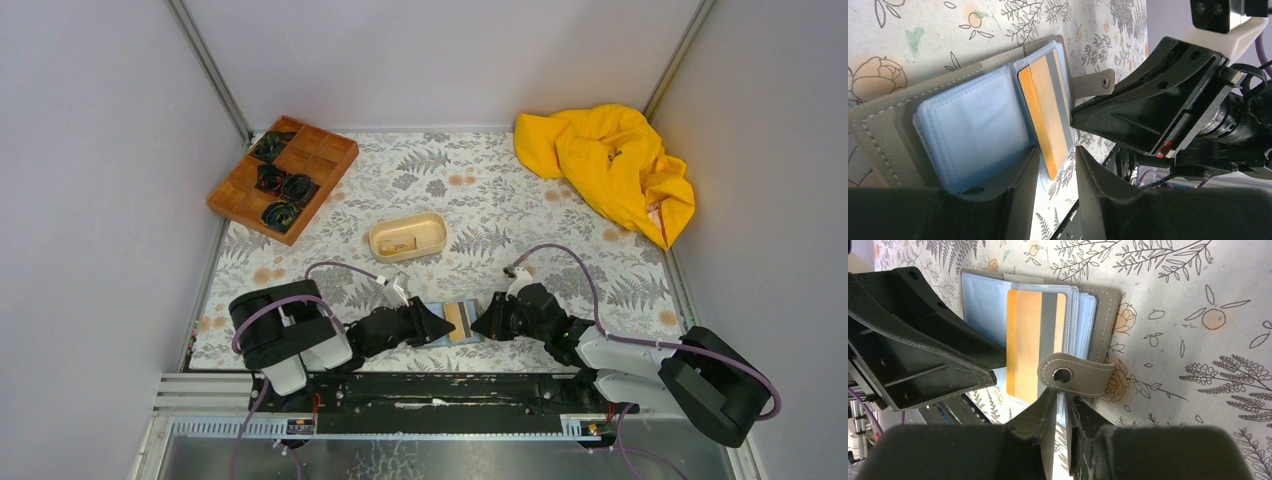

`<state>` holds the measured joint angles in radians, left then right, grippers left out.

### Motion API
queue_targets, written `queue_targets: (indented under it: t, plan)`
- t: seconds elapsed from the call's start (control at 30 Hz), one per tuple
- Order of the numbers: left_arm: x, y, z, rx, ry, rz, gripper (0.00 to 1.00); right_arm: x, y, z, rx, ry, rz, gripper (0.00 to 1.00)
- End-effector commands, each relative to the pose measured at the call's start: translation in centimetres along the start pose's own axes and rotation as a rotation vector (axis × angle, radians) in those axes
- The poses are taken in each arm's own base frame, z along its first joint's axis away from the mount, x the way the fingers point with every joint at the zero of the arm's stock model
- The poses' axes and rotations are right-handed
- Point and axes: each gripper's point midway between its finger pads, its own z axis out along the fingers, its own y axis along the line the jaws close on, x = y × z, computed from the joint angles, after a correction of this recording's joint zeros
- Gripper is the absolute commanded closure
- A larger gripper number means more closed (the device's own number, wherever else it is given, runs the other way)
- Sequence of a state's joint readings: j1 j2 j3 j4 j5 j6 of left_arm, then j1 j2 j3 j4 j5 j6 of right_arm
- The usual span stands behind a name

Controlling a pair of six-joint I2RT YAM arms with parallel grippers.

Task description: Take the credit cards out of the card holder

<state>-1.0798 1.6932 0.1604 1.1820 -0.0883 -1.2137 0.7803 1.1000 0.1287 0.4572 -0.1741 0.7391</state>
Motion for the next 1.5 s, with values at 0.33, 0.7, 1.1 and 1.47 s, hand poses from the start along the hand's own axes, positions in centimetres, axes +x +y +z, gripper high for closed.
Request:
queue_targets:
  t: [0.33,0.7,1.1,1.47]
  plan:
    - [-1.2,-3.8,0.4,0.157,-0.054,-0.015,0.63,2.4,-2.0,-0.3,0.057,0.071,0.005,0.82]
    - [-2.0,-5.4,-0.2,0.237,-0.101,-0.031,0.65,2.8,-2.1,-0.2,0.054,0.08,0.013,0.82]
    - [-1.9,-6.7,0.8,0.263,-0.089,-0.006,0.63,2.9,-2.2,-0.4,0.054,0.086,0.006,0.82]
    - [-1.2,-7.6,2.6,0.249,-0.058,0.022,0.63,2.9,-2.2,-0.3,0.058,0.083,0.006,0.82]
